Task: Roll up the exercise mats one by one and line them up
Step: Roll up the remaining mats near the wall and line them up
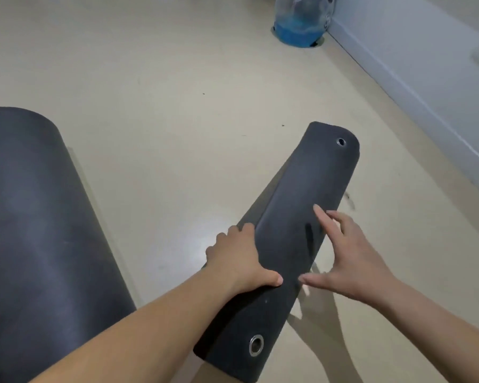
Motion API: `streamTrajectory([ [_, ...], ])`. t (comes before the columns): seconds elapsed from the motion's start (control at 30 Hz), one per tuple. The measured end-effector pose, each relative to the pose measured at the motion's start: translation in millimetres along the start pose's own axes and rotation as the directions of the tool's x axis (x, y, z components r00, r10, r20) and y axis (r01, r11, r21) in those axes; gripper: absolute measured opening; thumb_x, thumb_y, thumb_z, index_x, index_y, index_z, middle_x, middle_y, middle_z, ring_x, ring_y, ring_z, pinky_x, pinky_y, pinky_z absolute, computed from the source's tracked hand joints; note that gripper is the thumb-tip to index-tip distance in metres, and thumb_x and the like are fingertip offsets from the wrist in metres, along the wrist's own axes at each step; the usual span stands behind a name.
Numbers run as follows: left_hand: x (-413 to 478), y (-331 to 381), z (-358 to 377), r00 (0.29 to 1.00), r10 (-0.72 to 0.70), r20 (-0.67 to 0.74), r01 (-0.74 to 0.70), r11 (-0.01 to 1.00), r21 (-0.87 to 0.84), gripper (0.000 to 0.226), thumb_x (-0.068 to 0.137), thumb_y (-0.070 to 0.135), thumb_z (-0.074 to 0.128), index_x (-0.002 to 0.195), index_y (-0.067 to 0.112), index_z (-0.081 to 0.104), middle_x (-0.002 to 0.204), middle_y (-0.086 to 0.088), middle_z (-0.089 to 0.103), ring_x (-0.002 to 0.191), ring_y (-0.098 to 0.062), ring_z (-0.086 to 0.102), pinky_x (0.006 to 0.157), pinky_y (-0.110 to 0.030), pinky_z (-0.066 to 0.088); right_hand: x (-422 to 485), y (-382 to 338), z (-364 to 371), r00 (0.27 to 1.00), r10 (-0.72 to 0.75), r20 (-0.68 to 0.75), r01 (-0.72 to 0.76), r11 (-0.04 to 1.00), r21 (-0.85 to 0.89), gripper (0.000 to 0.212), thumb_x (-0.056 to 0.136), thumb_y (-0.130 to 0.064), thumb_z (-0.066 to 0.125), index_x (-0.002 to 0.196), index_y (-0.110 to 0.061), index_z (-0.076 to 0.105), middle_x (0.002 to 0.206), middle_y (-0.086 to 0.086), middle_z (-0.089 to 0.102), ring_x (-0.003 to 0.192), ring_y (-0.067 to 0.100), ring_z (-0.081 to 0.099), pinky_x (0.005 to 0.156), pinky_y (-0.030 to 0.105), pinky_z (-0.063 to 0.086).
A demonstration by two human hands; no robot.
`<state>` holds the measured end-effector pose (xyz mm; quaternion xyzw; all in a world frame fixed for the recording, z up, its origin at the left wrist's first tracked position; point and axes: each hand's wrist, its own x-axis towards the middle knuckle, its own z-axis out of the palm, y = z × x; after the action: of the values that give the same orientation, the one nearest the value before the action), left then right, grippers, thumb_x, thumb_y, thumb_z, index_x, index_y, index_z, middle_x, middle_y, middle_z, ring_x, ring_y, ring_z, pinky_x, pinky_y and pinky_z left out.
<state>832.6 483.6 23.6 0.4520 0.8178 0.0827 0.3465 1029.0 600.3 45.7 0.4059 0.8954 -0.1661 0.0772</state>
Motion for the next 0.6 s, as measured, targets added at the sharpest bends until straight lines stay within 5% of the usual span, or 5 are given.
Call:
streamTrajectory([
  [0.1, -10, 38, 19, 0.989, 0.147, 0.013, -0.144, 0.94, 0.309, 0.103, 0.068, 0.068, 0.082, 0.145, 0.019, 0.034, 0.143, -0.011, 0.044, 0.131, -0.036, 0.044, 0.102, -0.053, 0.045, 21, -2, -35, 0.968, -0.224, 0.113, 0.251, 0.861, -0.442, 0.141, 0.061, -0.083, 0.077, 0.162, -0.044, -0.013, 0.172, 0.004, -0.018, 0.158, 0.027, -0.018, 0.13, 0.05, 0.001],
  [0.2, -26, 54, 40, 0.959, 0.279, 0.049, -0.267, 0.829, 0.492, 0.111, 0.079, 0.054, 0.083, 0.158, 0.011, 0.019, 0.16, -0.025, 0.025, 0.146, -0.046, 0.027, 0.114, -0.064, 0.032, 24, -1, -33, 0.925, -0.231, 0.303, 0.365, 0.768, -0.527, 0.144, 0.059, -0.083, 0.078, 0.163, -0.039, -0.013, 0.171, 0.007, -0.025, 0.156, 0.03, -0.025, 0.128, 0.052, -0.009],
  [0.37, -47, 27, 51, 0.884, 0.451, 0.122, -0.43, 0.684, 0.589, 0.111, 0.091, 0.039, 0.077, 0.164, 0.02, -0.005, 0.173, -0.02, -0.011, 0.159, -0.042, -0.011, 0.125, -0.067, 0.002, -13, -1, -8, 0.941, -0.086, 0.327, 0.215, 0.899, -0.381, 0.152, 0.052, -0.091, 0.074, 0.162, -0.039, -0.017, 0.173, 0.005, 0.0, 0.159, 0.029, 0.004, 0.129, 0.043, 0.008],
  [0.47, -66, -10, 33, 0.951, 0.306, -0.048, -0.248, 0.846, 0.472, 0.12, 0.087, 0.059, 0.071, 0.162, 0.029, -0.018, 0.172, -0.013, -0.023, 0.159, -0.034, -0.022, 0.127, -0.059, -0.006, -53, -5, 17, 0.983, -0.003, 0.183, 0.068, 0.934, -0.35, 0.149, 0.051, -0.096, 0.067, 0.163, -0.036, -0.01, 0.168, 0.014, 0.013, 0.154, 0.037, 0.015, 0.126, 0.049, 0.017],
  [0.6, -92, -43, 32, 0.982, 0.032, -0.186, -0.018, 0.997, 0.077, 0.145, 0.063, 0.075, 0.078, 0.157, 0.039, -0.027, 0.164, 0.004, 0.028, 0.147, -0.022, 0.036, 0.114, -0.038, 0.041, -88, -7, 67, 0.999, 0.01, 0.049, 0.006, 0.949, -0.316, 0.154, 0.024, -0.087, 0.083, 0.153, -0.014, 0.039, 0.136, 0.037, 0.05, 0.124, 0.053, 0.046, 0.1, 0.064, 0.035],
])
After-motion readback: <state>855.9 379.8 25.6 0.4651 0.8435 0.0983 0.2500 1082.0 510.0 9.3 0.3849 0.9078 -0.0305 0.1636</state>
